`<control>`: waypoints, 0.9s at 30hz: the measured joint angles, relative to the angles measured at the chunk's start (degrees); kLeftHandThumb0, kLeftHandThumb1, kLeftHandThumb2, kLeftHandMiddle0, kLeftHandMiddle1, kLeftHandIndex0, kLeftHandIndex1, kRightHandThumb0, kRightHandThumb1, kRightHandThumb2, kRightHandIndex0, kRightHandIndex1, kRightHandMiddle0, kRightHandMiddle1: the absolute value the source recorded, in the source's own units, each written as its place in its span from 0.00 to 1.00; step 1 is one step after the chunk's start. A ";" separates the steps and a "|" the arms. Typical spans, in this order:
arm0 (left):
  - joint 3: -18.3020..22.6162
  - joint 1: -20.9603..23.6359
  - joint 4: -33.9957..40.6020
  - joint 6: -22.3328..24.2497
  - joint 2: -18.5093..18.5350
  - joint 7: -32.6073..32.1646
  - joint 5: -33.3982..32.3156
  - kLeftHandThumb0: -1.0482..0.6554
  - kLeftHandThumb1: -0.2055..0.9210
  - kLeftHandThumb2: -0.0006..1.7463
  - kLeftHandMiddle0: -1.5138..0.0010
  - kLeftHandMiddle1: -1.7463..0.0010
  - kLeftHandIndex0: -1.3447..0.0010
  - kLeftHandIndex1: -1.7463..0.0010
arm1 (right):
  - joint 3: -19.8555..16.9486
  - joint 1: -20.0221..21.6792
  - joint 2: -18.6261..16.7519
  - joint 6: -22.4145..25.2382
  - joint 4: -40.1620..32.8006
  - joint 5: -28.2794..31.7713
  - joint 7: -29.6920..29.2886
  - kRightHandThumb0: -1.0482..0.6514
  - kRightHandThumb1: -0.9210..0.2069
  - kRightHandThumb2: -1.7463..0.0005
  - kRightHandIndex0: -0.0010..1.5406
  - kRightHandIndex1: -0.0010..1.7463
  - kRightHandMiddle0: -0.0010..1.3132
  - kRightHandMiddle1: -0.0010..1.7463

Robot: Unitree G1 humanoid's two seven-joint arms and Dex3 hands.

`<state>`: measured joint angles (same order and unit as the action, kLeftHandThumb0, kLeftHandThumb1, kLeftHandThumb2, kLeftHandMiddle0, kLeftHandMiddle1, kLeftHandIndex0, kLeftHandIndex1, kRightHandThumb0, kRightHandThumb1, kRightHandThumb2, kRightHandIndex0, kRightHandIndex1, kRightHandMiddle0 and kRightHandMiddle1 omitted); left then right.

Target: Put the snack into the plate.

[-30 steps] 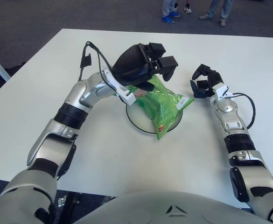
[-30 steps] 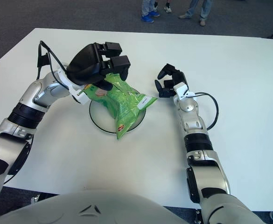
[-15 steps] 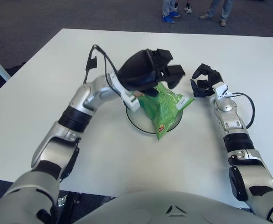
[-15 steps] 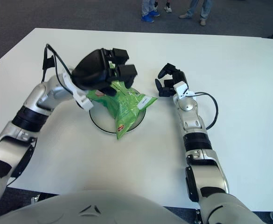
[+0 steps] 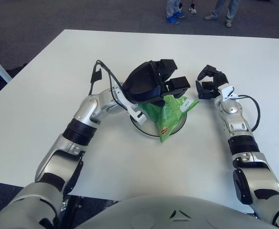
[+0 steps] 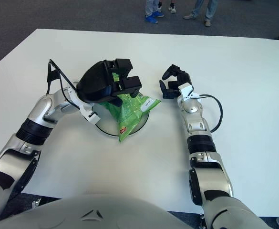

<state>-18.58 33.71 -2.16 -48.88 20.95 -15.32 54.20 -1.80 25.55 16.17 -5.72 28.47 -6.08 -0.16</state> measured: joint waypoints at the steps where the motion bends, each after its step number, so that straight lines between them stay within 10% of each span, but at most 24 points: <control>1: 0.13 0.20 0.00 0.40 0.60 0.48 0.19 0.61 0.28 0.89 0.48 0.01 0.61 0.00 | 0.01 0.05 0.00 -0.23 0.18 0.02 0.07 0.32 0.57 0.22 0.81 1.00 0.49 1.00; 27: 4.68 3.89 -7.83 8.10 5.16 -3.46 -3.48 0.61 0.24 0.92 0.47 0.02 0.58 0.00 | 1.21 -1.51 0.53 -1.12 -1.78 -1.31 -0.40 0.33 0.53 0.25 0.84 1.00 0.46 1.00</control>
<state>-13.91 37.60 -9.99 -40.78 26.11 -18.78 50.72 -0.59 24.03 16.70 -6.84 26.69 -7.39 -0.56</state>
